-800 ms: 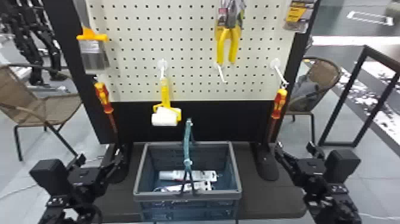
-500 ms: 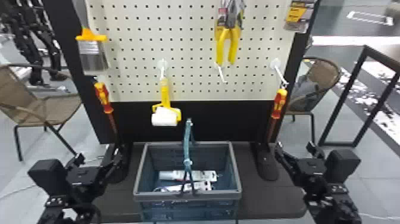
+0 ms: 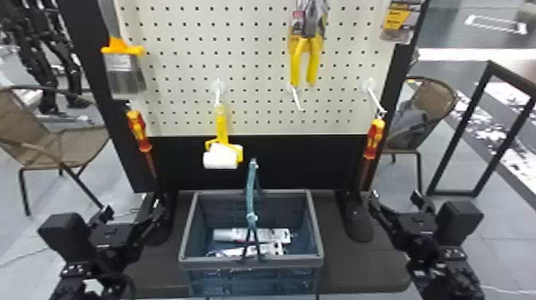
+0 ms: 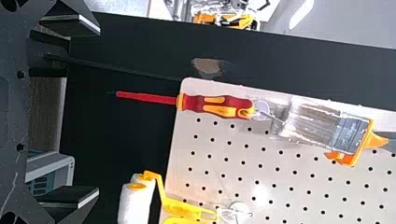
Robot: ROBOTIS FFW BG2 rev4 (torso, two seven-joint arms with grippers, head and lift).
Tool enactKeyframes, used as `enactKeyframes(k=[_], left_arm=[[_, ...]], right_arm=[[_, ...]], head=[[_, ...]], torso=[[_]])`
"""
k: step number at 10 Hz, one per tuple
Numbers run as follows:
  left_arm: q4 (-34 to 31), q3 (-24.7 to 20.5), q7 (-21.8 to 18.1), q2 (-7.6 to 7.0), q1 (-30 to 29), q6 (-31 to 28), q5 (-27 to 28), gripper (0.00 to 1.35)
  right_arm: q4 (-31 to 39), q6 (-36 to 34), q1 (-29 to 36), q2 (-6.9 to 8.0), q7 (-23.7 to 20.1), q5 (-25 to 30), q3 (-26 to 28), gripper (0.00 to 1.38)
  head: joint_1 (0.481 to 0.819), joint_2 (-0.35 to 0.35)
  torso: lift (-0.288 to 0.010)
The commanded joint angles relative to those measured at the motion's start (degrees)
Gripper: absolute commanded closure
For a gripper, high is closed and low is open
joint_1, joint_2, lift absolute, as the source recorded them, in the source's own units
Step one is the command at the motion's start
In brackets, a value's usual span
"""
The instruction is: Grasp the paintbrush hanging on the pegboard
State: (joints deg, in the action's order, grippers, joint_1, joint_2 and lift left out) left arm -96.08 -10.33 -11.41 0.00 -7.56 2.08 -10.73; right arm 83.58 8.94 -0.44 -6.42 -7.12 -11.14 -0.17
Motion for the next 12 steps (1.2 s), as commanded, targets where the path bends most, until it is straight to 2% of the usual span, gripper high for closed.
enactKeyframes(k=[1,2,3,4,5,6,7,10,12], left_arm=[[-2.0,-0.5,-0.4,0.15,0.1,-3.0,0.6,0.1],[-5.9,-1.8,-1.4,0.15,0.3,-8.1,1.5,0.1],[-10.1,-4.4,-4.7,0.15,1.5,-15.4,1.7,0.1],[-13.9,-7.9,-9.6,0.09,3.9,-21.9,2.3,0.1],[-16.8,-11.1,-12.6,-0.35,5.9,-26.0,2.0,0.1],[-17.4,-13.8,-14.7,-1.14,8.0,-27.5,-0.1,0.1],[-17.3,-15.9,-16.5,-2.64,10.2,-29.3,-2.0,0.1],[-17.0,-16.7,-19.5,-8.0,16.0,-33.5,-9.8,0.1],[-17.0,-16.4,-20.3,-10.46,20.3,-36.0,-11.5,0.1]], right_arm=[[-0.1,0.0,0.0,0.0,0.0,0.0,0.0,0.28],[0.0,0.0,0.1,-0.09,0.0,-0.1,0.0,0.28],[0.0,0.0,0.2,-0.09,0.0,-0.1,0.0,0.28],[0.0,0.0,0.2,-0.26,0.0,-0.2,0.0,0.28],[0.0,0.0,0.2,-0.26,0.0,-0.2,0.0,0.28],[0.1,-0.1,0.3,-0.26,0.0,-0.2,0.0,0.28],[0.1,0.0,0.3,-0.26,0.0,-0.2,0.0,0.28],[0.3,0.0,0.4,-0.26,0.0,-0.1,0.0,0.28],[0.4,0.0,0.4,-0.26,0.0,-0.1,0.0,0.28]], head=[[0.549,0.0],[0.549,0.0],[0.549,0.0],[0.549,0.0],[0.549,0.0],[0.549,0.0],[0.549,0.0],[0.549,0.0],[0.549,0.0]], torso=[[-0.1],[-0.1],[-0.1],[-0.1],[-0.1],[-0.1],[-0.1],[-0.1],[-0.1]])
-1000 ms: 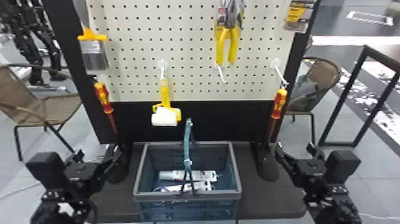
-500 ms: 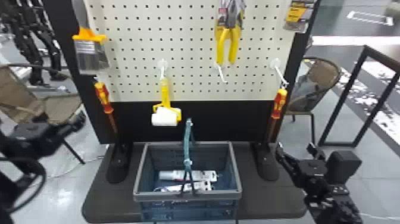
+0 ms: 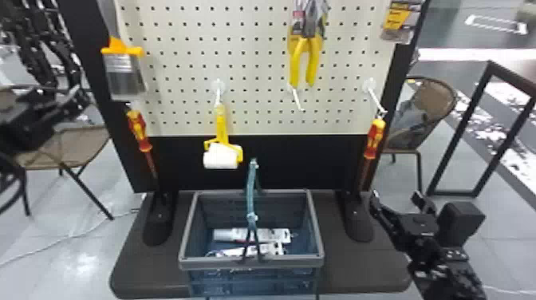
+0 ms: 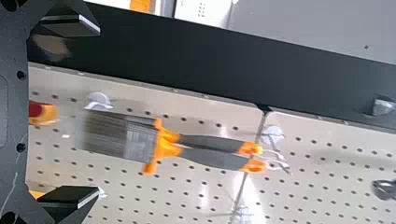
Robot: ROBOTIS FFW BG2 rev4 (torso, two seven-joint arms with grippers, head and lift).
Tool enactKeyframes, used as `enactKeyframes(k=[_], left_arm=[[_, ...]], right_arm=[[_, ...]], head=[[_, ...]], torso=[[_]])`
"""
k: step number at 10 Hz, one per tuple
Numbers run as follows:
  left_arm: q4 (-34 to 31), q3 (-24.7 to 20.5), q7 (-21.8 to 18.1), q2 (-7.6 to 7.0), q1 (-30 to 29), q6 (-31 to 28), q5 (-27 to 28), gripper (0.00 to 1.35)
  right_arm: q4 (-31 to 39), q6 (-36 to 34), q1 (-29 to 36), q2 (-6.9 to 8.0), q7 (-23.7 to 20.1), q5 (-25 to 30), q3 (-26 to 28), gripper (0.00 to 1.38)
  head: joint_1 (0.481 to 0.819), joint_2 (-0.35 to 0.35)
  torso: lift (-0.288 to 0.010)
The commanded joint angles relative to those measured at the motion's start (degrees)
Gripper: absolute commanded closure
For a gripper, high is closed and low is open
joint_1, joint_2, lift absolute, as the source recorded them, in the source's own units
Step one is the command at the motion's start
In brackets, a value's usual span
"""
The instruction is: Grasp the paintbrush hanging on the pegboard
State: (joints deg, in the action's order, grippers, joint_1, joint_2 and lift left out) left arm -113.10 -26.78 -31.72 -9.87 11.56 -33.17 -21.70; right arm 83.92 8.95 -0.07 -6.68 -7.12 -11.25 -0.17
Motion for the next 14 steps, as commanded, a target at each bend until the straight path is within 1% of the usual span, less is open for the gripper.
enactKeyframes(k=[1,4,5,6,7,8,9,12,14], left_arm=[[0.1,-0.3,-0.5,-0.94,2.7,-1.7,-0.5,0.1],[0.7,-1.9,-0.9,-2.18,5.2,-4.4,-2.2,0.1],[2.4,-2.0,-1.4,-3.32,6.5,-5.7,-3.4,0.1],[5.3,-1.4,-2.6,-4.99,8.0,-5.9,-5.7,0.1],[8.0,-0.1,-3.8,-6.75,9.8,-5.5,-7.2,0.1],[10.7,1.4,-5.1,-7.8,12.1,-5.2,-8.0,0.1],[13.0,3.1,-6.4,-8.5,14.1,-4.6,-8.5,0.1],[16.5,7.7,-7.5,-10.0,19.1,-5.6,-10.4,0.1],[17.8,9.9,-7.7,-10.88,21.5,-6.8,-10.4,0.1]], right_arm=[[0.0,0.0,0.0,0.0,0.0,0.0,0.0,0.28],[0.0,0.0,0.1,0.0,0.0,-0.1,0.0,0.28],[0.0,0.0,0.1,0.0,0.0,0.0,0.0,0.28],[0.1,0.0,0.1,0.0,0.0,0.0,0.0,0.28],[0.1,0.0,0.1,0.0,0.0,0.0,0.0,0.28],[0.2,0.0,0.0,0.0,0.0,0.0,0.0,0.28],[0.2,0.0,0.0,0.0,0.0,0.1,0.0,0.28],[0.2,0.0,0.0,0.0,0.0,0.2,-0.1,0.28],[0.2,0.0,-0.1,0.09,0.0,0.3,-0.1,0.28]], head=[[0.549,0.0],[0.549,0.0],[0.549,0.0],[0.549,0.0],[0.549,0.0],[0.549,0.0],[0.549,0.0],[0.549,0.0],[0.549,0.0]], torso=[[-0.1],[-0.1],[-0.1],[-0.1],[-0.1],[-0.1],[-0.1],[-0.1],[-0.1]])
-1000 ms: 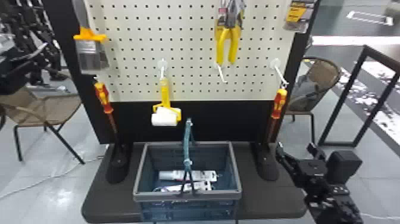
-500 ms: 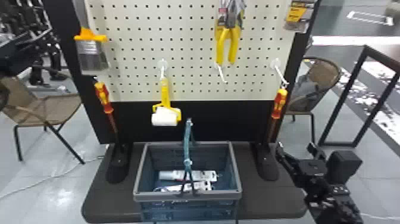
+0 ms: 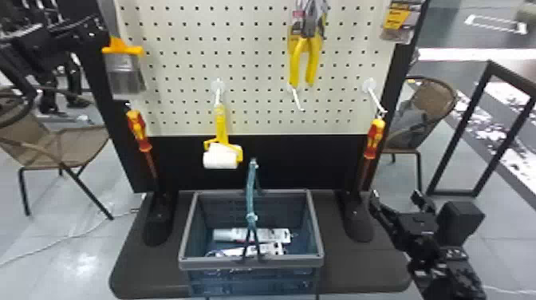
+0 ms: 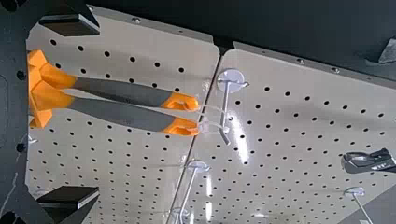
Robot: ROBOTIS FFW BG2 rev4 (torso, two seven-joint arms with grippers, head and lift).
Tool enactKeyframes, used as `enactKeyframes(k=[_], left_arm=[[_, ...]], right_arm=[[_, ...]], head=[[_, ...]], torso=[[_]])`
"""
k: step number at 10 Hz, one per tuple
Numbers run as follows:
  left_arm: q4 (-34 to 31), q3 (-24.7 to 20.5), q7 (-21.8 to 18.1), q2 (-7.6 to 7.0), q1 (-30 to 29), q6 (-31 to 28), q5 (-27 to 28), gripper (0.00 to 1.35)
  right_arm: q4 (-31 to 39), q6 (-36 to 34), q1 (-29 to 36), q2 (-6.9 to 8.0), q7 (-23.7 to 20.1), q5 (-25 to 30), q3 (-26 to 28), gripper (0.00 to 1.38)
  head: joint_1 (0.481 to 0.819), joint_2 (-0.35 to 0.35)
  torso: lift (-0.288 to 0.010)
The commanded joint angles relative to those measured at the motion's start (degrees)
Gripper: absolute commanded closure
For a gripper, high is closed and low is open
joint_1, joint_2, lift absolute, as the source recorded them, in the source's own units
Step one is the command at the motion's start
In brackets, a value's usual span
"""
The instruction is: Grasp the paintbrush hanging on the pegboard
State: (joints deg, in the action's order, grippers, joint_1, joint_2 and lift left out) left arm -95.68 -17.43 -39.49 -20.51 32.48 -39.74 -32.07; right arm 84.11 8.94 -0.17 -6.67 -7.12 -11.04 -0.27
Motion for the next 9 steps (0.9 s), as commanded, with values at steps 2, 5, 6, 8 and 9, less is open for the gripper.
enactKeyframes(k=[2,5,6,8,9], left_arm=[[2.2,2.3,-0.4,-1.11,2.5,-1.4,-1.0,0.1],[4.6,5.1,-1.3,-1.9,4.6,-2.7,-2.3,0.1],[4.8,5.7,-1.3,-1.9,4.8,-2.8,-2.6,0.1],[4.8,7.2,-1.3,-1.63,5.3,-2.9,-3.3,0.1],[4.8,7.5,-1.1,-1.55,5.5,-2.9,-3.3,0.1]], right_arm=[[-0.1,0.0,-0.3,-0.01,0.0,0.4,0.0,0.28],[-0.5,0.0,-0.8,-0.01,-0.5,0.8,0.0,0.28],[-0.7,0.0,-0.9,-0.01,-0.6,0.8,0.0,0.28],[-0.8,0.0,-1.0,-0.09,-0.6,0.9,0.0,0.28],[-0.8,-0.1,-1.1,-0.09,-0.7,1.0,0.0,0.28]], head=[[0.549,0.0],[0.549,0.0],[0.549,0.0],[0.549,0.0],[0.549,0.0]], torso=[[-0.1],[-0.1],[-0.1],[-0.1],[-0.1]])
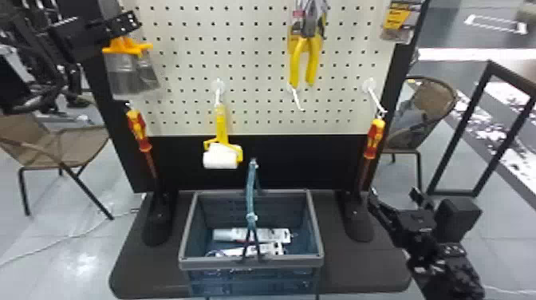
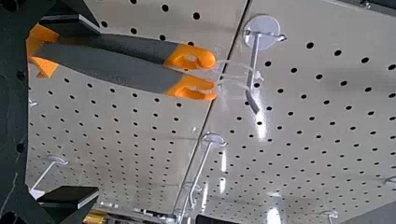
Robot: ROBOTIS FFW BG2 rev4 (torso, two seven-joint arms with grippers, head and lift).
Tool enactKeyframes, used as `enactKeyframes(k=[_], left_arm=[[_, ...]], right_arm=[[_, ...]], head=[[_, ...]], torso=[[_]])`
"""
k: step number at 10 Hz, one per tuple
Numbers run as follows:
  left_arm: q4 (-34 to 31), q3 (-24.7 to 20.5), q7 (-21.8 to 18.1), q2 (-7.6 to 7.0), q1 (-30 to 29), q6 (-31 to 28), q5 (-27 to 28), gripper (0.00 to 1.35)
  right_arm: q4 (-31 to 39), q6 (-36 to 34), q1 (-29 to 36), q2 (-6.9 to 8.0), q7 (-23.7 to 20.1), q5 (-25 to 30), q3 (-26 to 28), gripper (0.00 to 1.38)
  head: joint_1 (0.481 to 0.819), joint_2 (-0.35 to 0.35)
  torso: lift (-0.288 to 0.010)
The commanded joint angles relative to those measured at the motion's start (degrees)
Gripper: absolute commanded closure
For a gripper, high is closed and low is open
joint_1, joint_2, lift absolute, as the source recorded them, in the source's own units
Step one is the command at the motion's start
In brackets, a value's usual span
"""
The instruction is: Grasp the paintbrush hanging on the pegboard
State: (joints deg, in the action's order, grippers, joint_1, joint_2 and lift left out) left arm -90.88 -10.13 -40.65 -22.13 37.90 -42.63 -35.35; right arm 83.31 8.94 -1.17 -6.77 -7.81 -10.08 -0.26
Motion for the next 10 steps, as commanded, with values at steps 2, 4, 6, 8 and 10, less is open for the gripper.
enactKeyframes(k=[2,4,6,8,10], left_arm=[[0.0,0.7,0.1,0.42,0.3,0.4,-0.2,0.1],[0.0,1.0,0.5,0.77,0.4,0.7,-0.4,0.1],[-0.2,1.2,0.7,0.86,0.5,-0.3,0.2,0.18],[-0.4,1.5,0.7,0.94,0.8,-1.6,1.1,0.25],[-1.3,1.4,0.9,1.12,1.0,-1.8,0.9,0.57]], right_arm=[[-0.2,-0.1,-0.4,-0.09,-0.1,0.1,-0.1,0.28],[-0.2,-0.1,-0.4,-0.09,-0.2,0.1,-0.2,0.28],[-0.2,-0.1,-0.5,-0.09,-0.3,0.1,-0.2,0.28],[-0.2,-0.1,-0.6,-0.09,-0.3,0.1,-0.2,0.28],[-0.5,-0.1,-0.6,-0.09,-0.3,0.1,-0.2,0.28]], head=[[0.549,0.0],[0.549,0.0],[0.549,0.0],[0.549,0.0],[0.549,0.0]], torso=[[-0.1],[-0.1],[-0.1],[-0.1],[-0.1]])
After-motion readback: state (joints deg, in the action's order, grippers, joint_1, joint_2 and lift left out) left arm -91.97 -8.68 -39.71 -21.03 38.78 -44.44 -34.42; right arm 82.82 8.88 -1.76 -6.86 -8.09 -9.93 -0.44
